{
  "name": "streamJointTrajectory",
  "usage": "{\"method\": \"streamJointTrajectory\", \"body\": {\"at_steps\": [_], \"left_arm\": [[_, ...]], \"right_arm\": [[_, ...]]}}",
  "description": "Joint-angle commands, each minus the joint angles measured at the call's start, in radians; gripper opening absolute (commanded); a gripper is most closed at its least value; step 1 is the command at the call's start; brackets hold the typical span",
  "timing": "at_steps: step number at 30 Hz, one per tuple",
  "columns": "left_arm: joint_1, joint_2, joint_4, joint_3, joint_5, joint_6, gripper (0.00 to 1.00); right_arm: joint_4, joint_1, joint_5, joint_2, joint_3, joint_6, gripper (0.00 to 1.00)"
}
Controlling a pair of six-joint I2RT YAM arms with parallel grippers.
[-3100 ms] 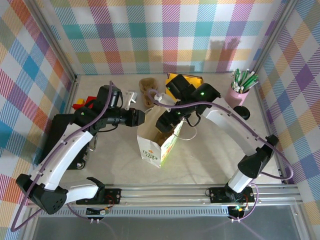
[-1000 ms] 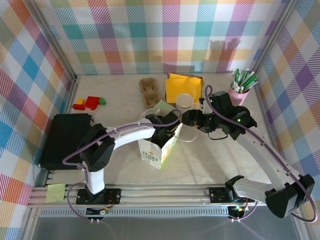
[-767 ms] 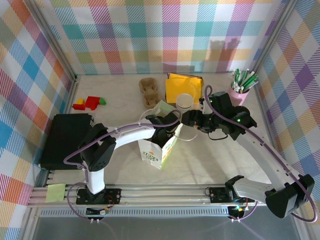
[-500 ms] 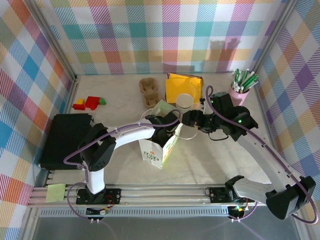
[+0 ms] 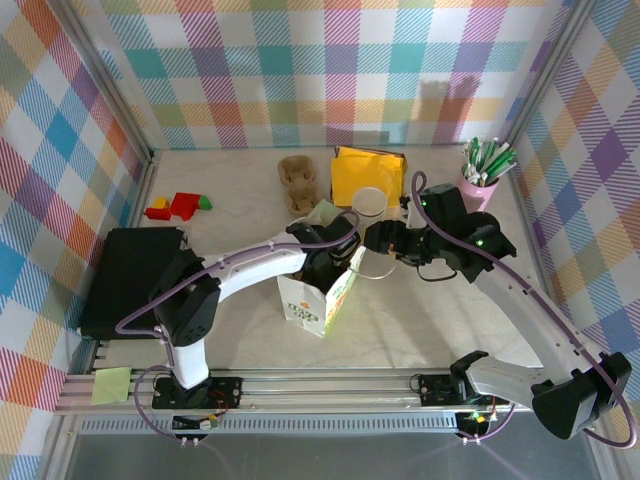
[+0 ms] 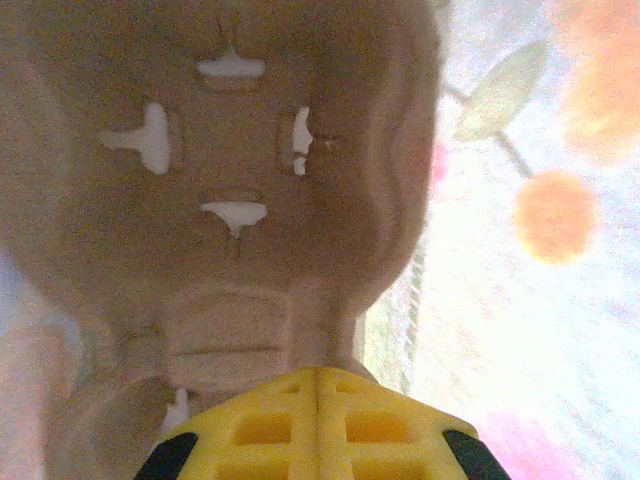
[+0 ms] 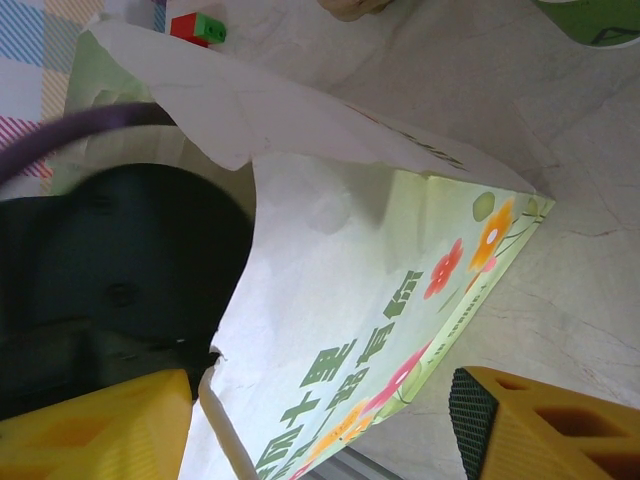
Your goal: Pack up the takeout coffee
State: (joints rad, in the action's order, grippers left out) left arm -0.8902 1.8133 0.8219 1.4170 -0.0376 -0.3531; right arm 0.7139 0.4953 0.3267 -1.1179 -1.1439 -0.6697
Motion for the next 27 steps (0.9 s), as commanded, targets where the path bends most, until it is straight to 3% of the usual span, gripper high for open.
{"method": "streamJointTrajectory", "body": {"at_steps": [1,13,22,27], "left_arm": [[-0.009,-0.074,0.085,0.062,0.064,-0.033,0.03],[-0.021,-0.187,0.187,0.229,0.153,-0.044,0.05],[-0.021,-0.283,0.223,0.336,0.16,-0.042,0.18],[-0.021,-0.361,0.262,0.398,0.23,-0.034,0.23]], "right_arm": [[-0.022,-0.004,0.012,0.015,0.01,0.002,0.7],[-0.017,-0.004,0.0,0.021,-0.011,-0.014,0.74],[-0.069,-0.003,0.005,-0.015,-0.027,-0.068,0.78],[-0.095,0.023,0.026,-0.074,-0.057,-0.102,0.73]]}}
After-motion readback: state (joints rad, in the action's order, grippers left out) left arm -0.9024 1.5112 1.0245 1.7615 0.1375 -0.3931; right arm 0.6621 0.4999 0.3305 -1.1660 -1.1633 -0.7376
